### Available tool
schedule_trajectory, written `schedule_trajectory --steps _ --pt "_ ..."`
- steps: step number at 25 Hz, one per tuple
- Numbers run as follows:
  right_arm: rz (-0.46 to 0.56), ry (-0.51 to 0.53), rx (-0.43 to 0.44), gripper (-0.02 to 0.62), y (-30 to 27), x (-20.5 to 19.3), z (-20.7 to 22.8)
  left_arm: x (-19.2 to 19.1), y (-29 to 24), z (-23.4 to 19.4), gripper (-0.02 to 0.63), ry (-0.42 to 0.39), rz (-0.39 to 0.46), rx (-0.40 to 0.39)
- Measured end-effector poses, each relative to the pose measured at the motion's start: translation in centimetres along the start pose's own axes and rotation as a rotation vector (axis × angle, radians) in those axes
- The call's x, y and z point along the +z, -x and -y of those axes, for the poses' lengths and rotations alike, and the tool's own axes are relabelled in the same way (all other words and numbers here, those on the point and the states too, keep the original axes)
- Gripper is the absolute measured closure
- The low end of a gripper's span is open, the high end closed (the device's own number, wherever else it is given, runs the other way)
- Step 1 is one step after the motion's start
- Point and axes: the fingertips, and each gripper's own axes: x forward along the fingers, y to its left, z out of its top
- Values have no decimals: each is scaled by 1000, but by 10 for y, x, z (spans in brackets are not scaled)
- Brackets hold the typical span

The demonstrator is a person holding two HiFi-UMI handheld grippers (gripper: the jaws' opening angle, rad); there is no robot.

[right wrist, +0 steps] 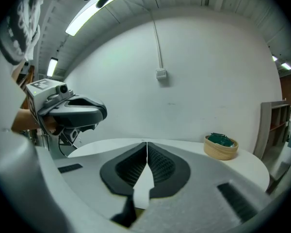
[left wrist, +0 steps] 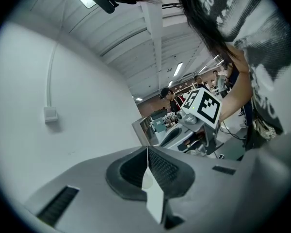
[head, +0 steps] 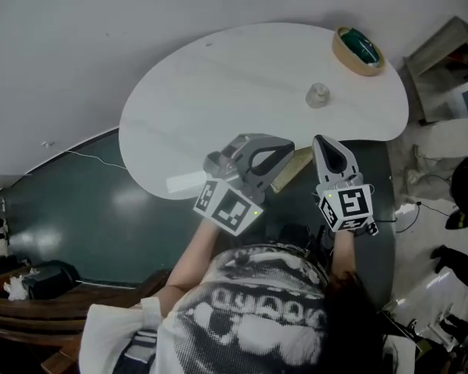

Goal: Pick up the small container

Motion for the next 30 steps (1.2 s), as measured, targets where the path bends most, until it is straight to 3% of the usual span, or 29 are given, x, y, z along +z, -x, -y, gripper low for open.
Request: schedule_trajectory --steps 10,19,23,30 --pt "-47 13 -63 589 -21 -25 23 -7 -8 -9 601 5 37 -45" --pt "-99 45 -61 560 -50 -54 79 -8 -34 -13 601 17 18 -25" --pt "-129 52 -61 467 -66 -71 106 -6 -43 -19 601 28 4 10" --pt "-217 17 27 277 -108 -116 130 -15 -59 -34 601 71 -35 68"
